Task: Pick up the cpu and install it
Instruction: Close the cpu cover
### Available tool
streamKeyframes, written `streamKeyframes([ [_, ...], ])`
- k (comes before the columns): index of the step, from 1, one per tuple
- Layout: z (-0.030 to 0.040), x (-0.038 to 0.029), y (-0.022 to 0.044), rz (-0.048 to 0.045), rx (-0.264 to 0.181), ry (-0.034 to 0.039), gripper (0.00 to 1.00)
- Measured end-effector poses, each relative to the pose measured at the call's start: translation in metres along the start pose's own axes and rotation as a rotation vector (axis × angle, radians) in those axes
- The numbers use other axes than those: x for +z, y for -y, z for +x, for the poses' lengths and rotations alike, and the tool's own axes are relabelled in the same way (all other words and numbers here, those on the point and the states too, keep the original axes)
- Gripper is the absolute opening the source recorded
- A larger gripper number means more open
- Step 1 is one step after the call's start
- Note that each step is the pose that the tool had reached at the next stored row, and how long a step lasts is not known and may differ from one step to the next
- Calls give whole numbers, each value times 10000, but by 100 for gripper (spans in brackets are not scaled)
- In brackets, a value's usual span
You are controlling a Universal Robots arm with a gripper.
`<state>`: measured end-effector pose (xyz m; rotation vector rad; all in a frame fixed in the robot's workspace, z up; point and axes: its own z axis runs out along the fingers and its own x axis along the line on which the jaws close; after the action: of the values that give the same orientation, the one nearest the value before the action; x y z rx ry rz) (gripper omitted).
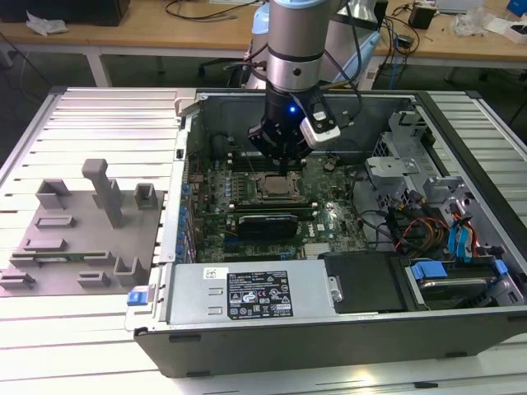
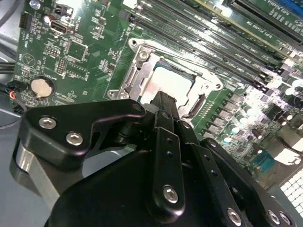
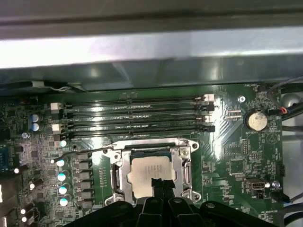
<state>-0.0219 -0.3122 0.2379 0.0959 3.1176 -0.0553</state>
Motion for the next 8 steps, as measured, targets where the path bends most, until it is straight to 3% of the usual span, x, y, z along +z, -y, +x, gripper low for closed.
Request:
streamKeyframes([
  [3,13,6,45,0,0,0,11],
  [8,24,9,51,0,-1,0,11],
])
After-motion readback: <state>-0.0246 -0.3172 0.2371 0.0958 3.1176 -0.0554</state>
